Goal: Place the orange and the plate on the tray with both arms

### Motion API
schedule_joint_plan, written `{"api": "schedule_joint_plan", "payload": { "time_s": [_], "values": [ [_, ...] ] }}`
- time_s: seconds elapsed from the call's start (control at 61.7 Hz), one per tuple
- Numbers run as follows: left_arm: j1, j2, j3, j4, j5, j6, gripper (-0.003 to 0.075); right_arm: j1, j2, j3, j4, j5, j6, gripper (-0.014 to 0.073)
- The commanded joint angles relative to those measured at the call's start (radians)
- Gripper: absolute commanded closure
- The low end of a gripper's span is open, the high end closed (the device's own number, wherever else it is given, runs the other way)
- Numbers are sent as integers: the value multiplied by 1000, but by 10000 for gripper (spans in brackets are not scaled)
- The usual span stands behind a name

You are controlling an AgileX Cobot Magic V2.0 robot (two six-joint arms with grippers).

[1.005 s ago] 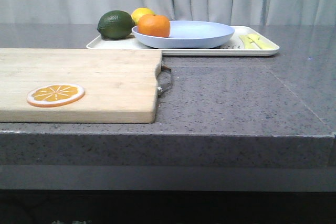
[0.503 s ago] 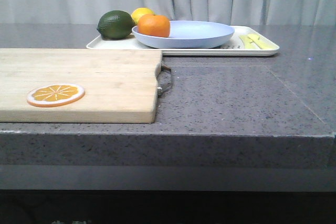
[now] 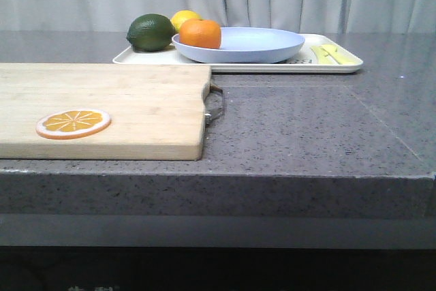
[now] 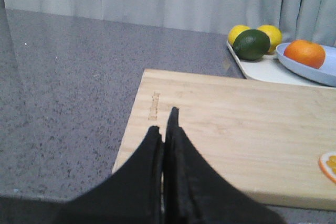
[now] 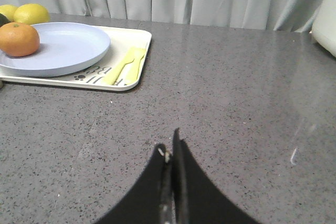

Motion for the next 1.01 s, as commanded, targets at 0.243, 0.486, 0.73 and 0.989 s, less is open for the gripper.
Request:
{"api": "schedule_joint_plan", "payload": {
  "time_s": [0.243, 0.486, 0.73, 0.989],
  "values": [
    [3, -21, 105, -11, -167, -5, 738, -2, 8, -23, 0, -84, -10, 706],
    [3, -21, 105, -11, -166, -5, 738, -2, 8, -23, 0, -84, -10, 706],
    [3, -21, 105, -11, -166, -5, 738, -2, 8, -23, 0, -84, -10, 706],
    [3, -21, 105, -11, -166, -5, 738, -2, 8, -23, 0, -84, -10, 706]
  ]
}}
